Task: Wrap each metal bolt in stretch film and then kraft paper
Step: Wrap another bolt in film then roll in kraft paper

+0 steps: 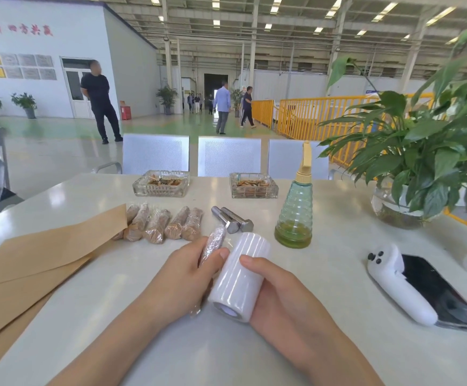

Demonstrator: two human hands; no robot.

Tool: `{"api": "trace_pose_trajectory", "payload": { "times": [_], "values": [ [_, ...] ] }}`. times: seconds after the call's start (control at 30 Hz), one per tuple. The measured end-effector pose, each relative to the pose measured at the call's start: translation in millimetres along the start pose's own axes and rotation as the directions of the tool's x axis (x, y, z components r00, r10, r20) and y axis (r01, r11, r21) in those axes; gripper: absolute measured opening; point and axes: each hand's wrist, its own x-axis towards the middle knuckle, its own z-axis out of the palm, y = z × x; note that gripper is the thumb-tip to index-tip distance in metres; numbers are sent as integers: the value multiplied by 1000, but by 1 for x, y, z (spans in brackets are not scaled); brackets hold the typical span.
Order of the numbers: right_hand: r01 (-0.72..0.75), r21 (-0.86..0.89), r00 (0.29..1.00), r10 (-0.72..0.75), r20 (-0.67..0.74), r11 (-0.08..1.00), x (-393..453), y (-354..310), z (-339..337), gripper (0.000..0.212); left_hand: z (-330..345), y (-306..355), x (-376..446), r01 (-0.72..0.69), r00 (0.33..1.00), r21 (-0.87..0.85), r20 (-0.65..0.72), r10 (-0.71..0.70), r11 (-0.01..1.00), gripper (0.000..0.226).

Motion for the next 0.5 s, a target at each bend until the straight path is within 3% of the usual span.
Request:
{"api": "trace_pose_trajectory", "payload": {
  "times": [0.23, 0.33, 0.4, 0.5],
  "values": [
    [0, -3, 999, 1, 33, 1000, 0, 1, 2, 47, 2, 1, -1, -31, 997, 101, -67, 38, 994, 26],
    [-2, -17, 999, 3, 44, 1000, -1, 1, 2, 48, -1, 5, -7, 7, 1000, -26, -21, -7, 1000, 24],
    [-8, -28, 999, 9, 31, 1000, -2, 0, 1, 55, -2, 10, 4, 151, 988, -119, -4, -152, 981, 29],
    [-7, -15, 1000, 7, 14, 1000, -2, -1, 1, 63, -14, 0, 3, 213, 971, -185, 150, -187, 959, 48]
  ]
}}
